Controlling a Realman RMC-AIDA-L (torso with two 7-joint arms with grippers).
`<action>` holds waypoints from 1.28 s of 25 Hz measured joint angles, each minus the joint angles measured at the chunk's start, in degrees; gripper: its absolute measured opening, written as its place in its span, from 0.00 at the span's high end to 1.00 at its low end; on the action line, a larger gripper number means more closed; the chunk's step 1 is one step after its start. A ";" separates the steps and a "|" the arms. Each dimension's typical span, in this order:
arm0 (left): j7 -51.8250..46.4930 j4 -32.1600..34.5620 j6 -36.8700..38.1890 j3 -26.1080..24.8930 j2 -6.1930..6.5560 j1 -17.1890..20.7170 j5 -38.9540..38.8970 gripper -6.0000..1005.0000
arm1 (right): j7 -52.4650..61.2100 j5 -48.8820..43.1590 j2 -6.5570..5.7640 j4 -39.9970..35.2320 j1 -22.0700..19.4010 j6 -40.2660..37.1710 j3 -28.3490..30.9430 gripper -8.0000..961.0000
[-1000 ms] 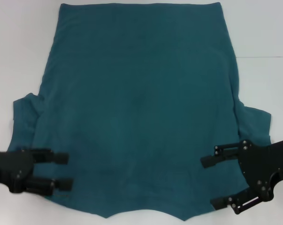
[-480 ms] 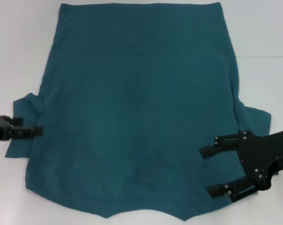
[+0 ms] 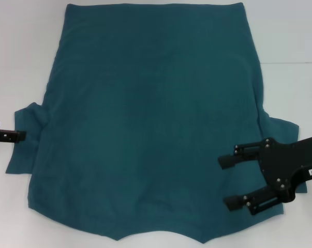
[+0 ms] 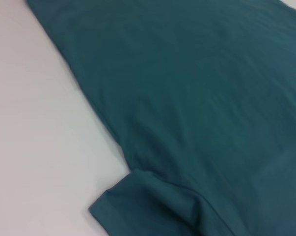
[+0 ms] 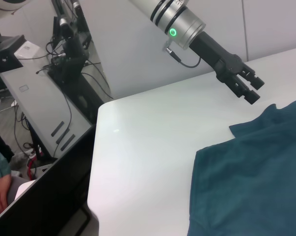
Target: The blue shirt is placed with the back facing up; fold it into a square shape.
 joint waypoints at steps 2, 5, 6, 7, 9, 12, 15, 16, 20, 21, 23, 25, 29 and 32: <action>-1.77 0.00 -0.43 0.76 0.08 -0.31 0.50 0.08 | 0.60 0.08 -0.07 -0.30 0.08 0.09 0.20 0.02; -4.79 -0.01 -2.28 2.97 0.05 -0.67 1.71 0.09 | 2.05 0.24 -0.15 -1.36 0.16 0.18 0.25 0.02; -6.13 -0.16 -3.53 4.29 -0.09 -0.87 2.54 0.09 | 2.47 0.24 -0.10 -1.83 0.23 0.18 0.25 0.02; -6.77 -0.41 -4.11 5.19 -0.22 -1.02 2.90 0.09 | 2.72 0.25 -0.06 -2.09 0.26 0.18 0.25 0.02; -7.89 -1.04 -5.04 6.45 -0.42 -1.40 3.29 0.10 | 3.05 0.26 -0.01 -2.43 0.41 0.23 0.25 0.02; -9.11 -2.20 -6.37 6.68 -0.49 -2.03 3.36 0.11 | 3.27 0.29 0.00 -2.50 0.72 0.43 0.25 0.02; -10.17 -3.03 -7.76 6.73 -0.53 -2.42 3.50 0.12 | 3.68 0.31 0.00 -2.51 1.00 0.47 0.22 0.02; -10.36 -3.36 -8.41 6.82 -0.59 -2.53 3.76 0.12 | 3.71 0.32 0.00 -2.51 1.01 0.47 0.19 0.02; -12.36 -5.35 -11.90 7.99 -0.80 -3.14 5.62 0.25 | 3.78 0.36 0.08 -2.51 1.03 0.25 0.17 0.02; -12.81 -5.73 -12.52 8.18 -0.84 -3.28 5.97 0.29 | 3.81 0.36 0.10 -2.51 1.01 0.20 0.17 0.02; -13.29 -6.22 -13.10 8.28 -0.97 -3.58 6.32 0.33 | 3.82 0.36 0.10 -2.51 0.89 0.24 0.20 0.02; -13.44 -6.58 -13.16 8.30 -1.04 -3.86 6.36 0.33 | 3.84 0.36 0.10 -2.51 0.81 0.34 0.24 0.02; -13.55 -7.41 -13.18 8.30 -1.06 -4.53 6.39 0.33 | 4.31 0.33 0.07 -2.54 0.85 0.39 0.25 0.02; -13.62 -7.84 -13.33 8.35 -1.06 -4.77 6.41 0.33 | 4.77 0.35 0.00 -3.00 0.84 0.39 0.25 0.02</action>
